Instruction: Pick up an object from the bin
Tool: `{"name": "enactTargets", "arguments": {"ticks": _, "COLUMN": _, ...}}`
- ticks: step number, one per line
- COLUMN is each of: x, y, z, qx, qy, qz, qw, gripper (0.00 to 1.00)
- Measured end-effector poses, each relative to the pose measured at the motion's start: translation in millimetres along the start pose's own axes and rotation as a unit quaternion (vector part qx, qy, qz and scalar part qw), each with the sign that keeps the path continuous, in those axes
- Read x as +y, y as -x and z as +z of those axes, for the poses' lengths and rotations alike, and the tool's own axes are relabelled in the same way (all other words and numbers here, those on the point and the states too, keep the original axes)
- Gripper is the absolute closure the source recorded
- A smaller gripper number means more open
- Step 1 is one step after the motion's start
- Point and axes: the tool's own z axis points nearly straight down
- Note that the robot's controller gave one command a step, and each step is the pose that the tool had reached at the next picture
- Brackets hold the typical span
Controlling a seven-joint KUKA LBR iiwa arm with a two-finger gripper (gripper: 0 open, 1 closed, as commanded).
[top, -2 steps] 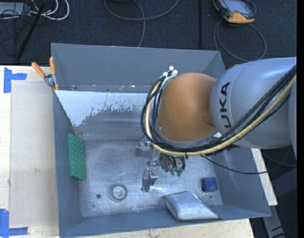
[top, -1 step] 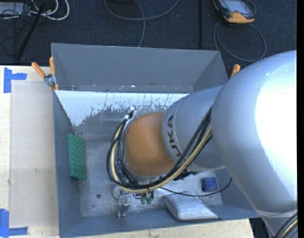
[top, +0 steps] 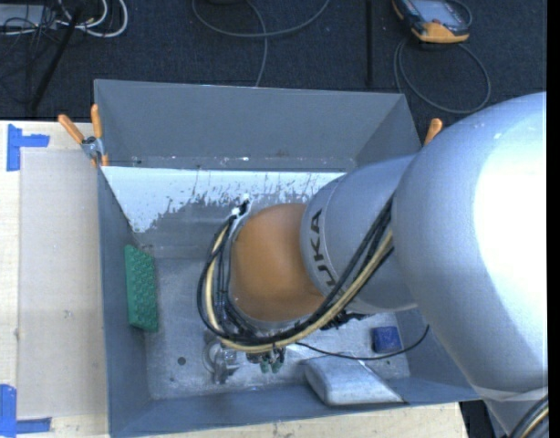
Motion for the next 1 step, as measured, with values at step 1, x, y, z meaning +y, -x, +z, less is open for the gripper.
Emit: {"name": "enactTargets", "arguments": {"ticks": 1, "x": -17.5, "y": 4.9, "z": -175.7, "qx": -0.0056, "qy": 0.000, "qz": -0.105, "qw": 0.9945, "gripper": 1.00}}
